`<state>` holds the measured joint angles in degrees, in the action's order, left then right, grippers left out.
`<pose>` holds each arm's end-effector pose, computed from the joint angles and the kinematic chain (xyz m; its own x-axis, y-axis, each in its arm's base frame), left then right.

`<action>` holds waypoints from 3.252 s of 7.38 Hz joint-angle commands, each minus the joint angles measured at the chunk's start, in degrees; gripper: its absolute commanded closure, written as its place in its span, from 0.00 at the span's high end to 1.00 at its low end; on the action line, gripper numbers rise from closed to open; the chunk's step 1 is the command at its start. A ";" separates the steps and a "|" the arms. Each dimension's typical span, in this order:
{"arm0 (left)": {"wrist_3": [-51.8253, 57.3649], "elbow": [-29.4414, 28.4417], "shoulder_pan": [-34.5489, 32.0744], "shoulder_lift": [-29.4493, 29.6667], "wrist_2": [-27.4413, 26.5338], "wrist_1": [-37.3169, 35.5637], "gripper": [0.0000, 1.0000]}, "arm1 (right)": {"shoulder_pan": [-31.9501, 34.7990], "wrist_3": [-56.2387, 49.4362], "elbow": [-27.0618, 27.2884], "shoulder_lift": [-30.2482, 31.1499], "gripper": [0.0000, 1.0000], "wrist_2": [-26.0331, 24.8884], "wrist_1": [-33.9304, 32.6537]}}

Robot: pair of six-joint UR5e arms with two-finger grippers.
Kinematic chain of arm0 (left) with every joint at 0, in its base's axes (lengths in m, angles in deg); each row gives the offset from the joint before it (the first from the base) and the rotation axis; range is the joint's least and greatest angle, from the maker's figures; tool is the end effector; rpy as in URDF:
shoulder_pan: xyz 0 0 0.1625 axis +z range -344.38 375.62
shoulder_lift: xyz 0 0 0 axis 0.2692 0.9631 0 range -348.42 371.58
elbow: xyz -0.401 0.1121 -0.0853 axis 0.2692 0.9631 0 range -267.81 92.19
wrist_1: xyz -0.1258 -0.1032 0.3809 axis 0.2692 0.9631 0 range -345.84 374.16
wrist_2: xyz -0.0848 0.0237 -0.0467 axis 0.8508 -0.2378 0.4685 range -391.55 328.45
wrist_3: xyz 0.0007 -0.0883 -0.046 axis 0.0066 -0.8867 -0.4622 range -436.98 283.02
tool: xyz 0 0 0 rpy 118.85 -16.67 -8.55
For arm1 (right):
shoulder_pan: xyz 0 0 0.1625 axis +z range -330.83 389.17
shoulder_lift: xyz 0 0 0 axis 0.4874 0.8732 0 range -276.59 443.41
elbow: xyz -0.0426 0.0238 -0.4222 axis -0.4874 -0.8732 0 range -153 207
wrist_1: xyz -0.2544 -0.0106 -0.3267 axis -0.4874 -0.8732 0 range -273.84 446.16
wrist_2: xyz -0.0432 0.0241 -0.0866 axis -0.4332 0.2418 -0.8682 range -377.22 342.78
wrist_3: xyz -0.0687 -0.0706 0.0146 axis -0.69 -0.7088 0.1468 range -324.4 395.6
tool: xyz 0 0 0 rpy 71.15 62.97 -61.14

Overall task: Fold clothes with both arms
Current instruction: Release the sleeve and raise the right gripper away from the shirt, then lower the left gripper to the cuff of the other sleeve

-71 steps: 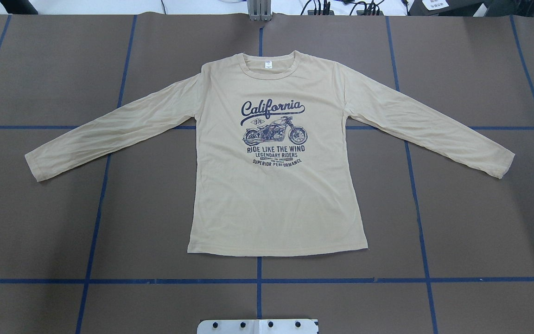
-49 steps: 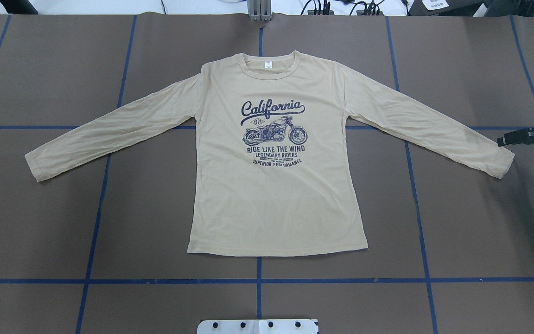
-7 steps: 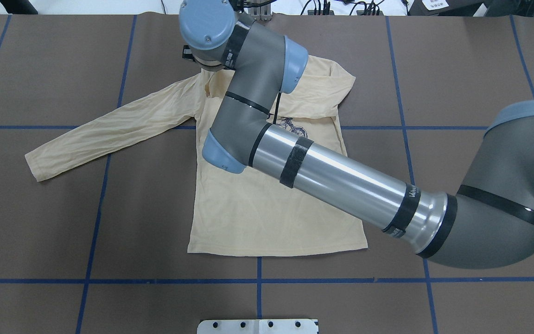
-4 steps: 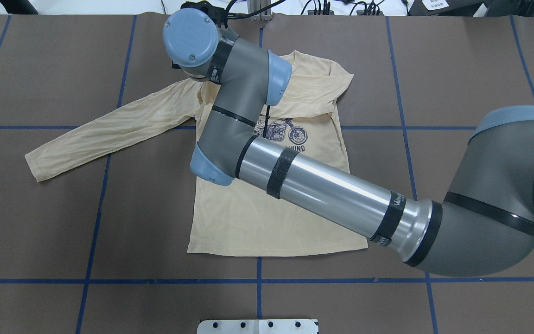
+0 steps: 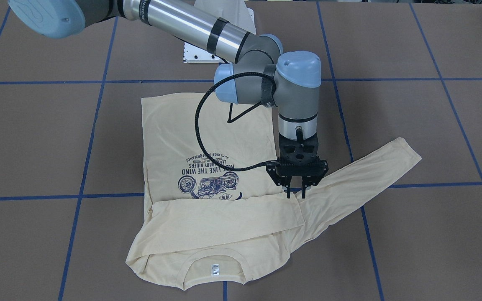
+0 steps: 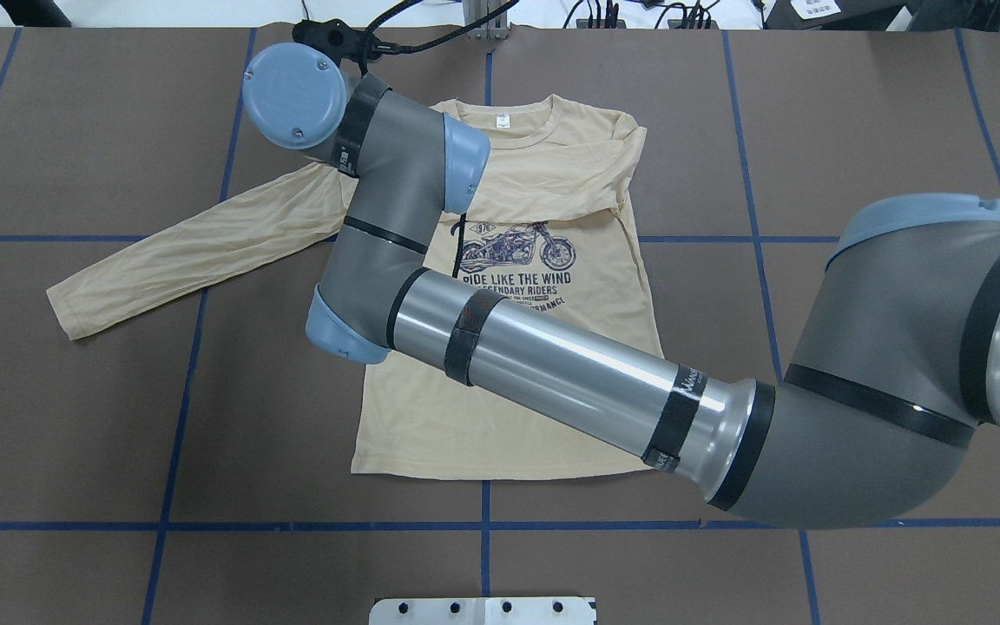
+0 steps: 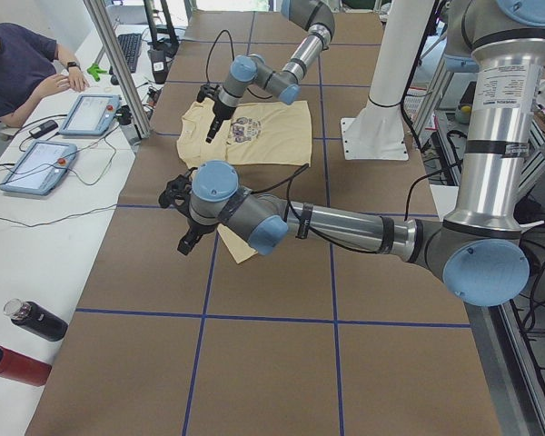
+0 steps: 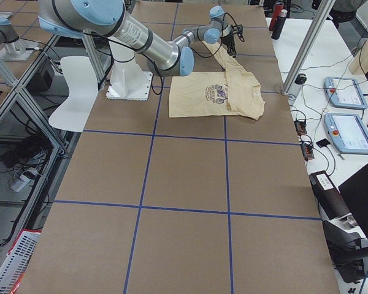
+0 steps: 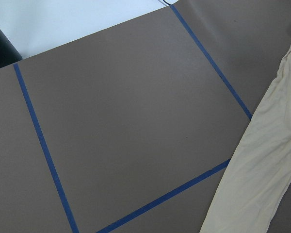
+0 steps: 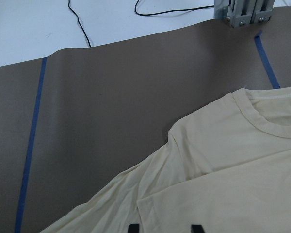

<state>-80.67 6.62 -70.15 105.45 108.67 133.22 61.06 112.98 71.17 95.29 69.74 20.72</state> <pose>-0.0171 -0.5374 0.5202 0.6062 0.4601 -0.6487 -0.0196 0.8240 0.5662 -0.6784 -0.5853 0.0114 0.5765 0.1017 0.8108 -0.4502 0.8676 0.2112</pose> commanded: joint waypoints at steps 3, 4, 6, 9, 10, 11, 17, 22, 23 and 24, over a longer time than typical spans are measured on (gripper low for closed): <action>-2.70 -0.55 2.70 0.00 -0.56 0.12 1.00 | 8.42 -4.76 5.36 1.02 0.99 16.26 -11.24; -6.90 -0.56 6.10 -0.09 -2.47 2.38 1.00 | 10.80 -8.44 13.84 6.43 0.99 20.14 -15.56; -18.49 -0.55 14.27 -4.55 -12.90 12.90 1.00 | 14.49 -13.29 26.18 17.34 0.99 25.25 -19.54; -27.81 -0.64 19.82 -9.05 -16.37 21.88 1.00 | 22.74 -31.35 50.51 39.99 1.00 29.73 -27.98; -32.13 -0.64 24.02 -9.05 -20.21 23.74 1.00 | 25.65 -35.77 55.19 46.59 1.00 33.07 -27.73; -33.39 -0.64 26.42 -9.05 -22.33 23.85 1.00 | 26.89 -41.29 59.15 53.18 1.00 33.54 -27.12; -36.92 -1.34 38.73 -9.67 -33.15 24.73 0.98 | 27.70 -45.04 65.34 70.12 1.00 33.45 -16.57; -36.65 -1.96 39.71 -9.58 -34.04 24.64 0.54 | 27.52 -44.60 65.43 69.94 1.00 33.54 -16.57; -36.74 -1.96 39.71 -9.67 -34.04 24.64 0.45 | 27.52 -44.60 65.43 69.86 1.00 33.54 -16.57; -36.74 -1.96 39.71 -9.76 -34.04 24.64 0.38 | 27.52 -44.51 65.52 69.86 1.00 33.54 -16.57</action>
<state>-117.38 4.64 -30.45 95.79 74.62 157.85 88.59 68.38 136.62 165.19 103.27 4.15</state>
